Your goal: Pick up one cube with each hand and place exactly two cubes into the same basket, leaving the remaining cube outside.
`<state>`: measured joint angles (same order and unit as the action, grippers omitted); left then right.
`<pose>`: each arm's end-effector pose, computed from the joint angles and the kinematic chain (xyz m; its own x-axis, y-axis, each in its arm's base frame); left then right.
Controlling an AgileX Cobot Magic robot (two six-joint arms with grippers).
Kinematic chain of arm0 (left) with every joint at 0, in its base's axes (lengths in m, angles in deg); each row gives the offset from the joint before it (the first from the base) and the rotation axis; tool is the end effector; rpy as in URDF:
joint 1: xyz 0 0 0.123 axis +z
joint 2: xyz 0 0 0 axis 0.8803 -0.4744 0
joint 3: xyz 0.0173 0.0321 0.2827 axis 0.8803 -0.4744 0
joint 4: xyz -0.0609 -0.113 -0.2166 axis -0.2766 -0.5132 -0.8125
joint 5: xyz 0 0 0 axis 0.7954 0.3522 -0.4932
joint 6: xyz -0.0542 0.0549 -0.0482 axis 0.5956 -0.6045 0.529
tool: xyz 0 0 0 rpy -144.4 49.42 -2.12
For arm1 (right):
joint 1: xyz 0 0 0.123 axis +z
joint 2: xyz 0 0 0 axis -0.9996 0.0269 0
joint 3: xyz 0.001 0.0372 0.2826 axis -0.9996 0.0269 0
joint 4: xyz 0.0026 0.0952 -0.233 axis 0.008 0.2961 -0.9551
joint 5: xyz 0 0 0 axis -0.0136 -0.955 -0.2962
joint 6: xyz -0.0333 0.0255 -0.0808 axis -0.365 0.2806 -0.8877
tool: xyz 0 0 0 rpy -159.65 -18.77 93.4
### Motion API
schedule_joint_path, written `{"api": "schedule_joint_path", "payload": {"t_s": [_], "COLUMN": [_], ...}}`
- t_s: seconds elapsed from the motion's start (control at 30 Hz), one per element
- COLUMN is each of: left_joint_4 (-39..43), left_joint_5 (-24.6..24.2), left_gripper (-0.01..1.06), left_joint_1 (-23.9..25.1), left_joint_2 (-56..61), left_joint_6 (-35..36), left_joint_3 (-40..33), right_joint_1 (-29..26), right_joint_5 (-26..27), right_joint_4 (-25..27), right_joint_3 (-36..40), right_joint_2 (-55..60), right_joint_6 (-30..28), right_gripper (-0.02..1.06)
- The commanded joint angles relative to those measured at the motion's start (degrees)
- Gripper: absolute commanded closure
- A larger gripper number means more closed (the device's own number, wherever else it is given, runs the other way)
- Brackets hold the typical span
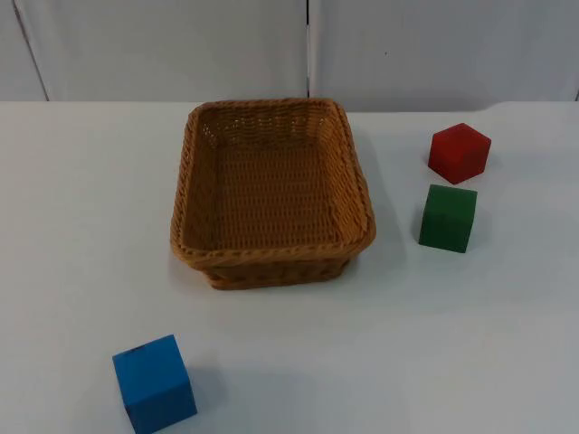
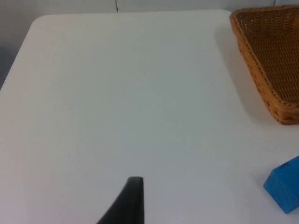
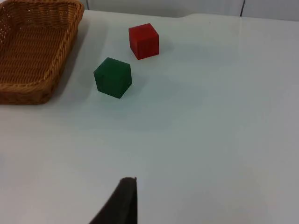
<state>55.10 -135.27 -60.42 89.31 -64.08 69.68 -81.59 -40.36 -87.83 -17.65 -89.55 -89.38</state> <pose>-0.0048 -0.0039 0.2757 -0.4757 0.0032 -0.8796 0.0209 0.9998 -0.0077 -0.0076 0.0011 0.2798 -0.4549 -0.1072 -0.8840 -0.1635 0.9859 -0.0354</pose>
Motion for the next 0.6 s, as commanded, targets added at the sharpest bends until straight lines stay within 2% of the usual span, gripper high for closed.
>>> {"api": "schedule_joint_path", "payload": {"t_s": [0.0, 0.07, 0.57], "left_joint_4": [0.20, 0.20, 0.20], "left_joint_5": [0.18, 0.18, 0.18], "left_gripper": [0.00, 0.00, 0.00], "left_joint_1": [0.09, 0.09, 0.09], "left_joint_2": [0.26, 0.26, 0.26], "left_joint_6": [-0.08, -0.08, -0.08], "left_joint_3": [-0.29, -0.29, -0.29], "right_joint_1": [-0.29, -0.29, -0.29], "right_joint_5": [0.50, 0.50, 0.50], "right_joint_4": [-0.56, -2.01, -0.91], "right_joint_3": [0.10, 0.10, 0.10], "right_joint_2": [-0.17, -0.17, -0.17], "right_joint_6": [-0.44, -0.56, 0.43], "right_gripper": [-0.01, -0.01, -0.01]}}
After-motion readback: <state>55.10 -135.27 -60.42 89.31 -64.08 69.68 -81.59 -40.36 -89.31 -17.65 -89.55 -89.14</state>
